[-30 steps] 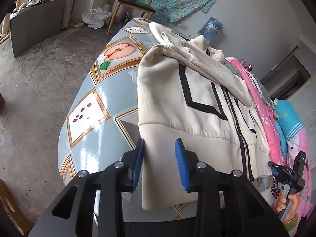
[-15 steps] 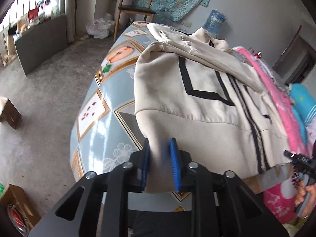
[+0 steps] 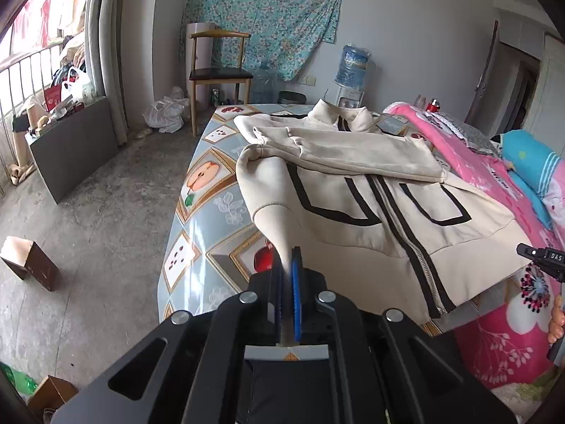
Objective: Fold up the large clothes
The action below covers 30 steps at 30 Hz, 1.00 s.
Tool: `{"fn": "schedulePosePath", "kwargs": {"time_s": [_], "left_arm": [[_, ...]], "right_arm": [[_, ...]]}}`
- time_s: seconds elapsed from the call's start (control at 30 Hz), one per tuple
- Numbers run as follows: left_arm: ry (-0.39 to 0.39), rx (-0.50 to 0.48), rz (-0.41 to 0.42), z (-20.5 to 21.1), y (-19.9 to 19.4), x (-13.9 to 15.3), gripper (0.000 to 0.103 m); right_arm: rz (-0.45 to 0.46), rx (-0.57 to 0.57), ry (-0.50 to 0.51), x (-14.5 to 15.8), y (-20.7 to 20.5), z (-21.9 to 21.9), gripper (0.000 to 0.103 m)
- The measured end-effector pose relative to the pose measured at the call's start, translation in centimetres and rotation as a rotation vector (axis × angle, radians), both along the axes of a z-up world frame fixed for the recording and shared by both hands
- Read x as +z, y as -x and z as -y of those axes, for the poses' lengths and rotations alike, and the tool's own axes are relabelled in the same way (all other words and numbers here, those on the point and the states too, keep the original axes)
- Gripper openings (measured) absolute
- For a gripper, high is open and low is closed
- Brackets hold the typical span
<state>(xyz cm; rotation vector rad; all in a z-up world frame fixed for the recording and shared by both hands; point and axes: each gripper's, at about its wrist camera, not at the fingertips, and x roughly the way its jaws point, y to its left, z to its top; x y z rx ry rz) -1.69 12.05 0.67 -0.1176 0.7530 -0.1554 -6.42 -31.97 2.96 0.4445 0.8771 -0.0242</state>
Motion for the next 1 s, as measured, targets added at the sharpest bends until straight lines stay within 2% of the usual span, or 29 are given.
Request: {"fn": "schedulePosePath", "kwargs": {"time_s": [0.17,0.33,0.4,0.53,0.6,0.83,0.9,1.0], "left_arm": [[0.059,0.002,-0.052,-1.9,3.1,0.2,0.004],[0.108,0.007,-0.107,-2.3,4.3,-1.1,0.004],[0.126,0.011,-0.106,-2.2,3.8,-1.1,0.004],[0.144,-0.016,-0.041,-2.0,2.2,0.7,0.004],[0.150,-0.021,-0.032,-2.1,0.8,1.2,0.005],[0.273,0.013,-0.129,-4.1,-7.7,0.2,0.005],[0.294,0.029,-0.152,-4.3,-10.1,-0.3,0.006],[0.292,0.064,-0.182,-4.5,-12.7,-1.6,0.012]], "right_arm": [[-0.045,0.011,-0.012,0.3,3.0,0.3,0.008],[-0.116,0.005,-0.026,-1.6,3.6,-0.1,0.008],[-0.115,0.003,-0.030,-1.8,3.0,-0.2,0.008],[-0.060,0.027,-0.009,-0.5,0.1,-0.2,0.008],[-0.029,0.040,0.017,0.3,-1.6,-0.3,0.008],[0.030,0.089,0.038,1.2,-8.7,-0.1,0.009],[0.022,0.097,0.044,0.6,-11.4,0.2,0.010],[-0.025,0.084,0.036,-1.5,-15.5,0.8,0.019]]}}
